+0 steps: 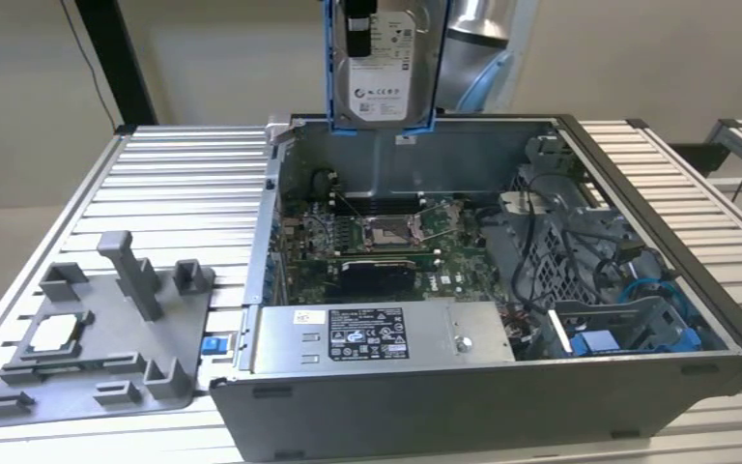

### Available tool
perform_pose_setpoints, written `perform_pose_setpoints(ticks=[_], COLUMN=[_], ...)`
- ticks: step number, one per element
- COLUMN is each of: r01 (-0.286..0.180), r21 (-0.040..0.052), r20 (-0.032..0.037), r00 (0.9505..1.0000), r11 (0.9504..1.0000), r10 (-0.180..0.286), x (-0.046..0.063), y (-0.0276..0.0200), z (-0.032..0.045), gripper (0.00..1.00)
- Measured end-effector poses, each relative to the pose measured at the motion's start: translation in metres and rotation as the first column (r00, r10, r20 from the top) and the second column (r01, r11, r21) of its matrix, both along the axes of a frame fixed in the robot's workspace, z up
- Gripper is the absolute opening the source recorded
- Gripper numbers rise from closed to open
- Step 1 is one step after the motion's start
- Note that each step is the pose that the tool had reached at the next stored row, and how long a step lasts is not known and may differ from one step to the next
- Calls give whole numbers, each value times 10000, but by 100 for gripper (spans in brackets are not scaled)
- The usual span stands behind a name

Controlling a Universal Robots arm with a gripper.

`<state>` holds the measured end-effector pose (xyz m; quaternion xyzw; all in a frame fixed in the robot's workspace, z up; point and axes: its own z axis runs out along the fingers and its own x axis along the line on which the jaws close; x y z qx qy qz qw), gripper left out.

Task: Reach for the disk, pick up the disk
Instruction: 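Pick up the disk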

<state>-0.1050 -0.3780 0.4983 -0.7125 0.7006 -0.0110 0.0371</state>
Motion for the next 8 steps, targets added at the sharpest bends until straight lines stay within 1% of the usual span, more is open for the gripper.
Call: perform_pose_setpoints(ticks=[8], r01=[0], r21=[0], r20=[-1], r00=[10000], r11=[10000], r10=[0], x=[116], y=[0], z=[0], gripper=[0])
